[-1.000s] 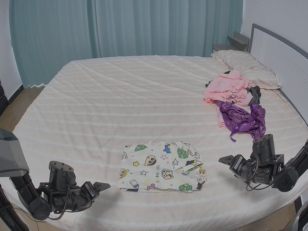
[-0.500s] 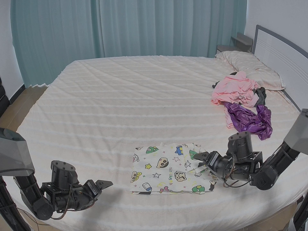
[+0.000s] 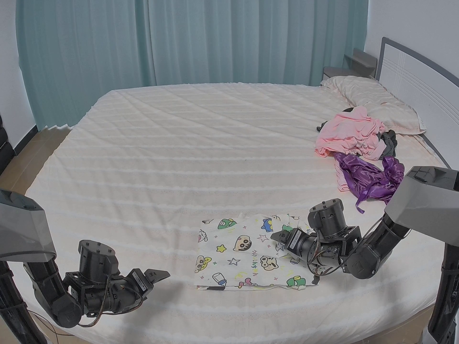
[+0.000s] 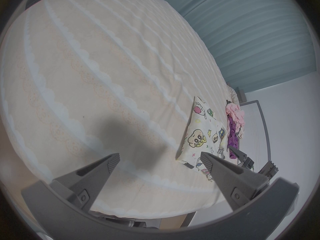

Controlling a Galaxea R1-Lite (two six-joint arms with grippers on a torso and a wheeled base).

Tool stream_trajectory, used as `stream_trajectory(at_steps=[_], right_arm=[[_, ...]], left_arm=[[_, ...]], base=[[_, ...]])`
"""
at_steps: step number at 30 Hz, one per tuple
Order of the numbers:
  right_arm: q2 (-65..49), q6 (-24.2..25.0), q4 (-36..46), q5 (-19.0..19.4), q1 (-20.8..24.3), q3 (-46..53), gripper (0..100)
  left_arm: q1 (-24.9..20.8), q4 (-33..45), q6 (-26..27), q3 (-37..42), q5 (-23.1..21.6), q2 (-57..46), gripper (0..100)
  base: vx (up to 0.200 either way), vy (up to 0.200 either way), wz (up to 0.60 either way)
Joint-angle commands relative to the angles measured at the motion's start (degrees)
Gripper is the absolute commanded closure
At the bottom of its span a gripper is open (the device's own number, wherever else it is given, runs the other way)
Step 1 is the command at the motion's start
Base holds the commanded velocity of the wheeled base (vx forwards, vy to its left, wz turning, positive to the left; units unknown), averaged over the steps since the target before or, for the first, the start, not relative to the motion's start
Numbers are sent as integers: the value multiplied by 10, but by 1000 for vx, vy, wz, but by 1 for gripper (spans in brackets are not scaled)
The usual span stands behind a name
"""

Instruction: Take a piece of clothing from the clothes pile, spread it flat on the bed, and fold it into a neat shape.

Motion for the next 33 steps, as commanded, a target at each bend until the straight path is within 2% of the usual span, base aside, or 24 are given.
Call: stream_trajectory(at_steps=[1,8,12,20,27,33], right_arm=[[5,-8,4,-5,-1,-3,0],[-7,-9,23,-15,0,5,0],[-31,-11,61,-24,-2,4,0],[6,-6,55,-25,9,-5,0],[15,-6,-1,-25,-8,-19,0],[36,-7,-91,-26,-76,-32,0]], left_arm=[[0,0,1,-1,0,3,0],[-1,0,2,-1,0,5,0],[-1,-5,3,-1,1,8,0],[-4,-23,3,1,5,19,0],[-5,-24,3,0,5,20,0],[-6,-24,4,0,6,21,0]], base=[[0,0,0],[0,0,0],[0,0,0],[0,0,0],[0,0,0],[0,0,0]])
